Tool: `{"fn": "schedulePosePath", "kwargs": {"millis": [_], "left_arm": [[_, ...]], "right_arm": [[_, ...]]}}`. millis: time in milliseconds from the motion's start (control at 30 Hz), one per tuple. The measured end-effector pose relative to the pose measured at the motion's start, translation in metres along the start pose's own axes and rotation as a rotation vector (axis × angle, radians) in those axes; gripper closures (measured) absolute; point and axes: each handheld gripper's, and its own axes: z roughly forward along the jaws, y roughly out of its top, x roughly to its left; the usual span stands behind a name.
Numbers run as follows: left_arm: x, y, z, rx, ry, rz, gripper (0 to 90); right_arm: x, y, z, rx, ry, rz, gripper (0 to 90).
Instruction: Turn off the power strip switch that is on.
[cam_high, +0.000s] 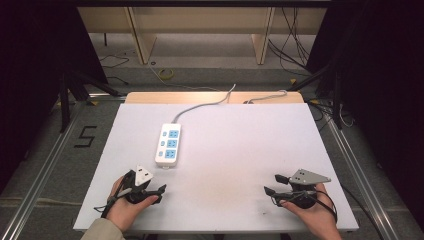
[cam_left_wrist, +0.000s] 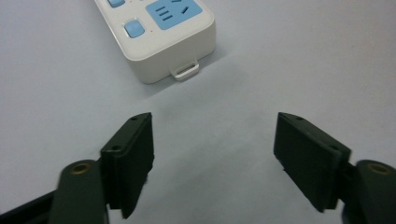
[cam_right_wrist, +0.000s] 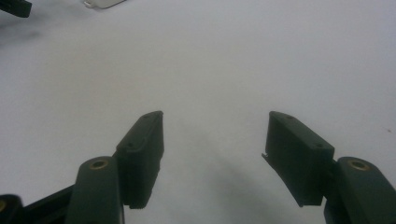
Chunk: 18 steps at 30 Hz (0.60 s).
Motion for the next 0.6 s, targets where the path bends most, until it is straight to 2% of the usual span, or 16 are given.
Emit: {"fn": "schedulePosePath", "kwargs": {"millis": [100, 133, 167, 267, 333, 600], "left_arm": [[0.002, 0.000, -0.003, 0.006, 0.024, -0.017, 44.0], [0.002, 0.000, -0.003, 0.006, 0.024, -0.017, 49.9], [0.004, 0.000, -0.006, 0.010, 0.041, -0.014, 57.7], [0.005, 0.000, -0.009, 0.020, 0.043, -0.004, 78.6], [0.007, 0.000, -0.010, 0.039, 0.035, -0.016, 88.7], [0.007, 0.003, -0.012, 0.058, 0.040, -0.049, 89.9]], "right_arm": [[0.000, 0.000, 0.000, -0.001, 0.001, -0.001, 38.1], [0.000, 0.000, 0.000, -0.001, 0.001, -0.002, 38.1], [0.001, 0.000, 0.000, -0.003, 0.001, -0.001, 38.1], [0.001, 0.001, 0.001, -0.004, 0.002, -0.001, 38.1], [0.002, 0.001, 0.001, -0.004, 0.002, -0.003, 38.0], [0.001, 0.001, 0.001, -0.004, -0.001, -0.001, 38.1]]}}
